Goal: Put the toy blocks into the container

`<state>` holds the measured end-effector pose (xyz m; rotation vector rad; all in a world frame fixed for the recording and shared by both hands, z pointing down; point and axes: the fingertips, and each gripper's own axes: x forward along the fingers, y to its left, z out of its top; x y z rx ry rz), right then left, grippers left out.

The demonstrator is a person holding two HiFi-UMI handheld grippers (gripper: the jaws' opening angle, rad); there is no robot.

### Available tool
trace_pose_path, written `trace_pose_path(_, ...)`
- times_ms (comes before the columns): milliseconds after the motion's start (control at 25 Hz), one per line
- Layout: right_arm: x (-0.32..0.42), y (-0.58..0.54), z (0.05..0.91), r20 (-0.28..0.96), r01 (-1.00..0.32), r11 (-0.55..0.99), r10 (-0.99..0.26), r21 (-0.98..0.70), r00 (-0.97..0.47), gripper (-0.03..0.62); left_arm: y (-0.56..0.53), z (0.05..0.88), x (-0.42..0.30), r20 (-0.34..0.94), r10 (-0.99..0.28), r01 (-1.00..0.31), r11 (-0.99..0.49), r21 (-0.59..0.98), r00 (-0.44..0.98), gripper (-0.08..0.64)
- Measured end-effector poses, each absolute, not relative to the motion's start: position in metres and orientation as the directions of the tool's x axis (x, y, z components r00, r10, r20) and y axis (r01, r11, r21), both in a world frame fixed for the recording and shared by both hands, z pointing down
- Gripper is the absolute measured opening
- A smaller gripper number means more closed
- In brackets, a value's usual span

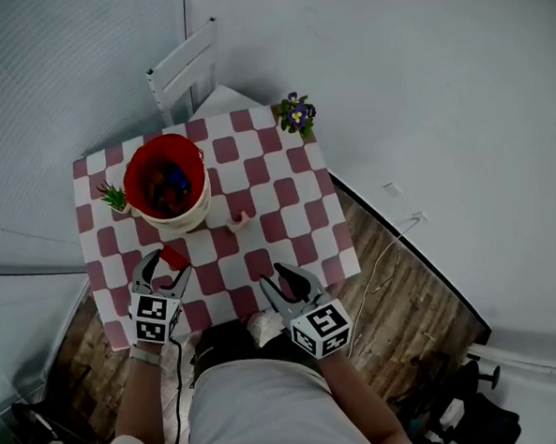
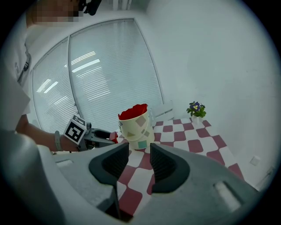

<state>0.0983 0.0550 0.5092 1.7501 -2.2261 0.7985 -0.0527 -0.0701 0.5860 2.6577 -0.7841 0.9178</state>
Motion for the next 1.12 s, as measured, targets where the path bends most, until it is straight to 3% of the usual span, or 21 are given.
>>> trace_pose_path(640, 0.096, 0.018, 0.497, 0.419, -0.925, 0.180, -0.851, -0.335, -0.317, 0.136, -0.111, 0.489, -0.038, 0.583, -0.476, -0.570, -0.821, -0.028, 0.658, 0.291)
trace_pose_path(1120, 0.104, 0.003, 0.498, 0.431, -0.932, 0.137, -0.857, -0.336, -0.282, 0.135, -0.162, 0.481, -0.017, 0.595, -0.485, -0.547, -0.832, -0.090, 0.641, 0.291)
